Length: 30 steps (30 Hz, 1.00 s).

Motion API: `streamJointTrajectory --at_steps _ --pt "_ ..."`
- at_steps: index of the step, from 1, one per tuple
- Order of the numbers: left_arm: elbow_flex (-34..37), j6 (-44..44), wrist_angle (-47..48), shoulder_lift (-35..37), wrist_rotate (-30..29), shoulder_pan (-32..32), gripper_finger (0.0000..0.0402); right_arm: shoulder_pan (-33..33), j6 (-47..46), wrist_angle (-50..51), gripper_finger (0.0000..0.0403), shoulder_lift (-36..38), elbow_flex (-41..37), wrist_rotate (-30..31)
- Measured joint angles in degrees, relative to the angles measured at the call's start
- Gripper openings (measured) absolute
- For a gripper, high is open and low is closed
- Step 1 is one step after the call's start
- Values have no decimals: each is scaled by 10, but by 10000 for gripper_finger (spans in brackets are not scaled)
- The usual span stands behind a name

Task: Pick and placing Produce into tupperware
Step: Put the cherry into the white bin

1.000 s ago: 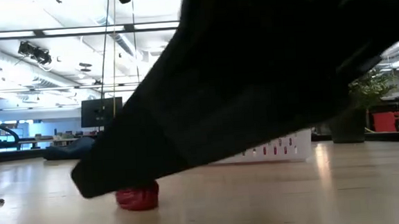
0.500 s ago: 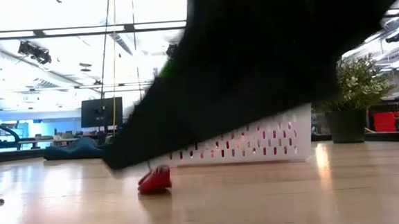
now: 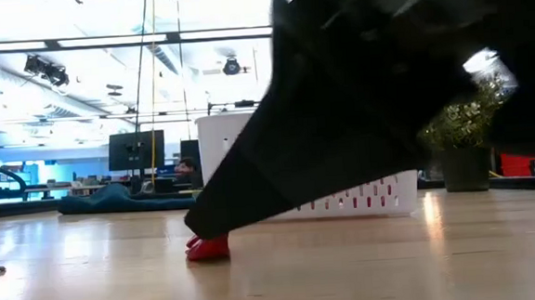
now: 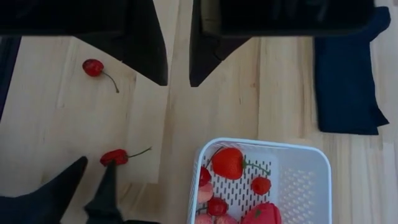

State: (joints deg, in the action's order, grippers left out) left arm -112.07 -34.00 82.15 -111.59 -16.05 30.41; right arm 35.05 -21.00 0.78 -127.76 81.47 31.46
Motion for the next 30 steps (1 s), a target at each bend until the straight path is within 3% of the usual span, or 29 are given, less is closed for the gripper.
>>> streamJointTrajectory --at_steps 18,23,30 --pt "0 -35 0 0 0 4 62 -21 -19 1 206 -2 -14 -16" --pt "0 -59 0 0 0 13 55 -29 -34 1 188 -2 -14 -15" --pt "0 -104 0 0 0 35 56 -39 -54 7 133 -2 -14 -18"
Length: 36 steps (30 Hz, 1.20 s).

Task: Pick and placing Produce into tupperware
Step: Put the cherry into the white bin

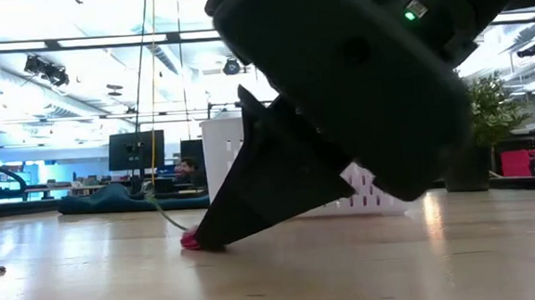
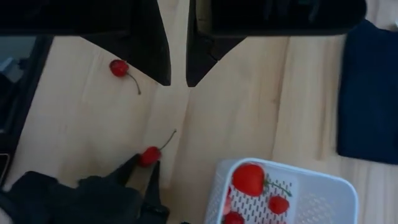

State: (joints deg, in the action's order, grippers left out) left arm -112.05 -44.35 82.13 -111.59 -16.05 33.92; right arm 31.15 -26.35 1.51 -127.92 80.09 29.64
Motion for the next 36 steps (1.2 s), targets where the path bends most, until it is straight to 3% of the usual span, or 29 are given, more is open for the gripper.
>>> streamJointTrajectory --at_steps 7,11,18,21,27,36 --pt "0 -96 0 0 -1 48 51 -1 8 1 62 1 0 -25" --pt "0 -137 -1 -1 -34 85 54 -1 26 4 30 1 14 -49" --pt "1 -241 -4 -9 -102 140 48 6 96 27 12 39 64 -61" --pt "1 -274 -6 -10 -107 159 49 7 125 61 13 78 71 -33" --pt "0 -290 -6 -14 -117 177 49 -2 131 214 13 185 71 38" --pt "0 -290 -2 -64 -159 173 39 -35 -48 504 3 302 29 46"
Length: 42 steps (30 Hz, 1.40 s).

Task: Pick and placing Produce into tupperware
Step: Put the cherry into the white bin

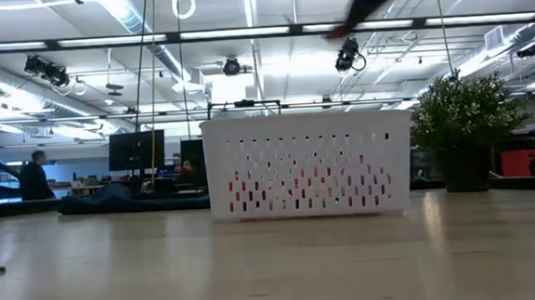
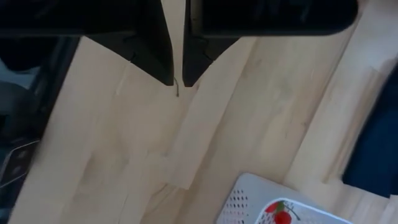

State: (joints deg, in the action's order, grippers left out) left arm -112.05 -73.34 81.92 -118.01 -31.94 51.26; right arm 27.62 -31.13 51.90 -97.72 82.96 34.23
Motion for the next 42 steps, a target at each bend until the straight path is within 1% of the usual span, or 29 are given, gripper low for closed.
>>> streamJointTrajectory --at_steps 2,5,8,12,16,20,26,30,34,38,42 --pt "0 0 3 -11 0 0 37 -10 -21 14 2 12 -34 -17" --pt "0 -12 6 -26 -4 -4 33 -27 -23 -7 4 21 -87 -57" --pt "0 -35 8 -35 -6 -12 32 -44 -16 -63 5 21 -133 -74" --pt "0 -42 18 -39 -6 -21 39 -70 24 -147 9 22 -171 -86" --pt "0 -26 41 -39 -6 -26 54 -89 37 -186 31 22 -175 -123" --pt "0 -24 61 -39 -6 -27 68 -95 33 -187 67 22 -174 -124" --pt "0 -25 62 -39 -4 -25 82 -95 27 -191 124 15 -174 -125" --pt "0 -35 58 -39 29 -25 95 -95 26 -194 151 14 -174 -117" --pt "0 -36 35 -39 68 -24 119 -91 14 -194 162 16 -174 -116" --pt "0 -22 -7 -39 72 -19 151 -88 6 -194 163 16 -174 -123" --pt "0 -38 -25 -44 74 -18 182 -82 7 -194 159 16 -174 -123"
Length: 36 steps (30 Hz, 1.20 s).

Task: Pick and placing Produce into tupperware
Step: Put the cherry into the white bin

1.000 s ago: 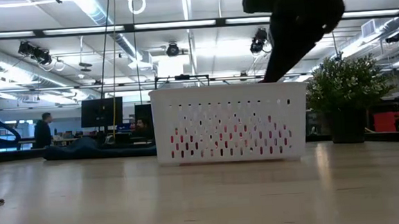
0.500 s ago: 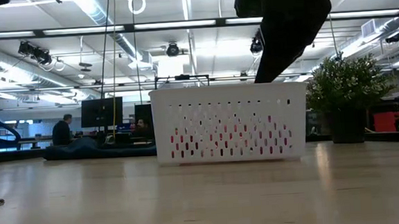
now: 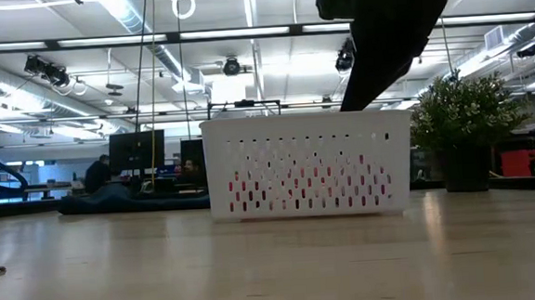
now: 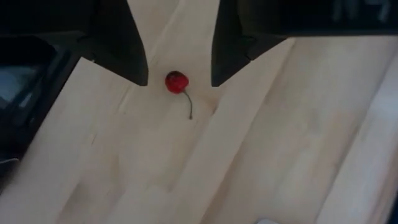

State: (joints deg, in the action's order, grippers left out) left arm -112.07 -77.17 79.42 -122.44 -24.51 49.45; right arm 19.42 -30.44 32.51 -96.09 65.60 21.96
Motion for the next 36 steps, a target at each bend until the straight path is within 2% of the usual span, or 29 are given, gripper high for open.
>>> streamJointTrajectory --at_steps 6,12,19,26,31,36 --pt "32 -130 -24 -16 49 -4 214 11 10 0 158 0 0 0" --pt "105 -241 -71 -18 67 0 215 14 29 1 158 0 0 2" --pt "159 -253 -194 -18 66 1 211 14 36 1 158 0 0 6" --pt "193 -254 -197 -18 64 -4 211 14 37 1 155 0 0 6" --pt "223 -255 -247 -15 61 -5 211 14 37 1 155 0 0 6" --pt "230 -257 -254 -13 57 -5 207 14 37 1 154 0 0 6"
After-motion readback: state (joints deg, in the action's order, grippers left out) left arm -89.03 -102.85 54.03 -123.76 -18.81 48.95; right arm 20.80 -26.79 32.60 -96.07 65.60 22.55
